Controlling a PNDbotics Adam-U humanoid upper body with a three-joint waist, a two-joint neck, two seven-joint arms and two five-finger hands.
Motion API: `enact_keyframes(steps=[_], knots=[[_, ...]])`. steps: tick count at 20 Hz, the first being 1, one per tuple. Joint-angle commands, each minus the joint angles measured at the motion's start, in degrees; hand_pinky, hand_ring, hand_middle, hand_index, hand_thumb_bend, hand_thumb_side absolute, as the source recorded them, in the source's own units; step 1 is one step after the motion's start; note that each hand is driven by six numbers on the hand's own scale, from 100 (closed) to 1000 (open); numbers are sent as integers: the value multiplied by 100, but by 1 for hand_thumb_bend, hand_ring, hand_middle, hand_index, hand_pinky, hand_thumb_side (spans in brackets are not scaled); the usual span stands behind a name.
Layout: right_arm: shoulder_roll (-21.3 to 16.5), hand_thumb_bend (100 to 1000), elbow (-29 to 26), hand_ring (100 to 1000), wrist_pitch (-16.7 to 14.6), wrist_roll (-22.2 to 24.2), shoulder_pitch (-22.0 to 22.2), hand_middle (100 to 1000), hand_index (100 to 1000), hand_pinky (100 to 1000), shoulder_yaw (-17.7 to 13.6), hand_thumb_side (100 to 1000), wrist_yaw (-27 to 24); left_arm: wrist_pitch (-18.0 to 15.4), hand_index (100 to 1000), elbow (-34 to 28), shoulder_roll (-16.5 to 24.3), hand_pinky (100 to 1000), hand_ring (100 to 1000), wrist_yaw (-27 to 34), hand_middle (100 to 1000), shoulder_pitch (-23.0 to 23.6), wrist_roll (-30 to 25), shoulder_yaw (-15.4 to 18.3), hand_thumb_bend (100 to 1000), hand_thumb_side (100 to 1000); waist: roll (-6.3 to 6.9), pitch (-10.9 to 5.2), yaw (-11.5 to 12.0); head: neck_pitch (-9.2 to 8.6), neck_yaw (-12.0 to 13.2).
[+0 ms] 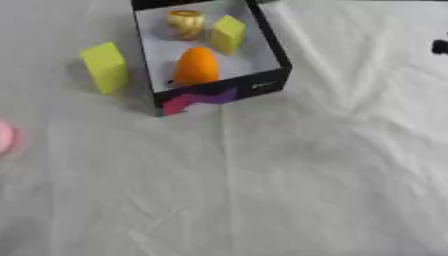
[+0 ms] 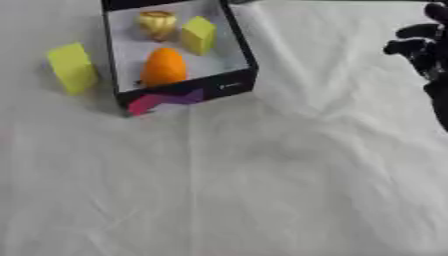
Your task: Pick up objects on the table and place them in the box.
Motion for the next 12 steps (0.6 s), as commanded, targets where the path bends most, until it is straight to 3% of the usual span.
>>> enact_keyframes(steps=[1,12], knots=[[219,100,-120,683,150,-87,25,687,905,891,-167,556,272,-71,683,-209,214,860,574,61,601,-51,33,68,100,740,104,-129,-42,-106,69],[487,100,-120,664,666,-193,-151,667,890,885,-184,571,620,-318,690,-590,763,855,587,232,616,-247,124,132,100,645,302,-170,-124,-120,274]])
